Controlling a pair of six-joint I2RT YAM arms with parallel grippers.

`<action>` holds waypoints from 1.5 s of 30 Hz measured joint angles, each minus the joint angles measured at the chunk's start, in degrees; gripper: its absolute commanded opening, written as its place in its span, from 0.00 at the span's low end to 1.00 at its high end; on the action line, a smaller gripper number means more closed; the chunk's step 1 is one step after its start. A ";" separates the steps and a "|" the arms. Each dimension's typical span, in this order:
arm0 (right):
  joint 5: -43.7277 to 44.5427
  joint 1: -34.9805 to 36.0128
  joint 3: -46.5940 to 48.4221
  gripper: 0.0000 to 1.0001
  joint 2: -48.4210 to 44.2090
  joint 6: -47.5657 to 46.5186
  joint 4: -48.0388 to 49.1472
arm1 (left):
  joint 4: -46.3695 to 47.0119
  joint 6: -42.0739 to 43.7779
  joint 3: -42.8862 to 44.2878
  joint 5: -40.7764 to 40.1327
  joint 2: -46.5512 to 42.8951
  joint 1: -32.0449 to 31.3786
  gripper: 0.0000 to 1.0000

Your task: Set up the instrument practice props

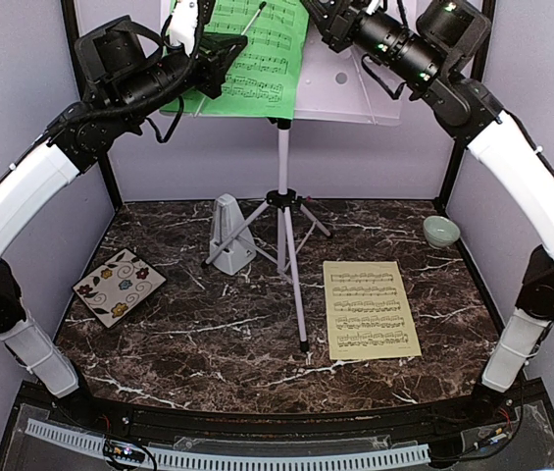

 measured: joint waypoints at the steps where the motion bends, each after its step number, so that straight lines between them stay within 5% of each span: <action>1: -0.13 0.04 0.00 0.02 0.00 -0.17 -0.07 | 0.00 0.00 0.00 -0.02 0.00 0.00 0.00; 13: -0.31 0.09 9.64 0.00 6.34 -2.21 -0.04 | 0.11 0.00 -0.39 0.02 -0.22 0.00 0.00; 27: -0.70 0.11 12.61 0.00 7.98 -16.00 -4.31 | 0.00 0.00 -0.44 0.00 -0.35 -0.02 0.03; 35: -0.37 0.09 12.79 0.00 7.82 -18.67 -4.09 | -0.09 -0.79 -0.44 0.57 -0.35 -0.02 0.41; 45: -0.28 0.09 12.76 0.00 7.82 -20.22 -3.76 | -4.96 -4.07 1.97 0.76 -2.47 -0.07 0.58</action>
